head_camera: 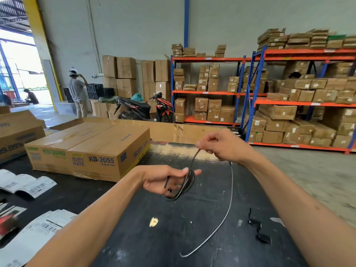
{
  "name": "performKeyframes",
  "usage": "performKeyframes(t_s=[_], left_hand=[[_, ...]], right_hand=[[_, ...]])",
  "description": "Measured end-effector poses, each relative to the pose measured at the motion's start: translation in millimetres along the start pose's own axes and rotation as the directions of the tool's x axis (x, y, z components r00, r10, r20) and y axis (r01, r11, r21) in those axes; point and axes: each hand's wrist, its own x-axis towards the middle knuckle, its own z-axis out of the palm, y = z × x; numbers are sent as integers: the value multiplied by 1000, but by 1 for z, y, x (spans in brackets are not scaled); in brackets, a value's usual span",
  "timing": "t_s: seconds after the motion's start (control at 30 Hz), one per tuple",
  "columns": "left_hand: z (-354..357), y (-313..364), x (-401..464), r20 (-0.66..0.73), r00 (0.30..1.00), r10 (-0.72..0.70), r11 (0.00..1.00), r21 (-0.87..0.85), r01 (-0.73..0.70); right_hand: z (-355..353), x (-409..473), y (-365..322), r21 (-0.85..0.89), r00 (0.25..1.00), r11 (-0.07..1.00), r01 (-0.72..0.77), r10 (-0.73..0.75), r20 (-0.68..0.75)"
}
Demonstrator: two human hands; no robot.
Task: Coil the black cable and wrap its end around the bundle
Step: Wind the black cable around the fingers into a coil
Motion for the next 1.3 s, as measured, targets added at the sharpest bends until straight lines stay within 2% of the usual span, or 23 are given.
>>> performKeyframes(t_s=[0.1, 0.23, 0.33, 0.43, 0.57, 0.7, 0.87, 1.0, 1.13, 1.3], left_hand=[[13, -1, -1, 130, 992, 8, 1000, 27, -12], [25, 8, -10, 282, 951, 124, 992, -58, -112], [28, 19, -17, 320, 904, 284, 957, -160, -244], [22, 33, -23, 287, 826, 484, 870, -262, -419], [0, 43, -32, 67, 782, 620, 754, -327, -569], [-24, 40, -37, -182, 809, 559, 743, -324, -586], [-38, 12, -30, -322, 861, 394, 822, -295, -487], [-30, -3, -20, -242, 923, 299, 892, -273, -360], [-3, -5, -7, -69, 987, 145, 981, -124, -152], [21, -2, -2, 157, 984, 82, 996, -34, -78]], right_hand=[[-7, 9, 8, 25, 996, 1000, 19, -17, -92], [9, 11, 26, 85, 998, 996, 23, -19, -54], [28, 6, 43, 137, 1000, 990, 17, -18, 0], [54, -5, 58, 158, 1000, 987, -27, 25, 18], [82, -22, 70, 244, 996, 967, -80, 66, 67], [82, -36, 63, 192, 992, 980, -51, 27, 125], [53, -36, 35, 105, 997, 994, -14, 7, 74], [29, -28, 13, 63, 996, 998, -16, 11, 86], [9, -17, 1, 95, 994, 995, 7, -18, 110], [0, -6, 7, 53, 995, 994, 94, -95, 17]])
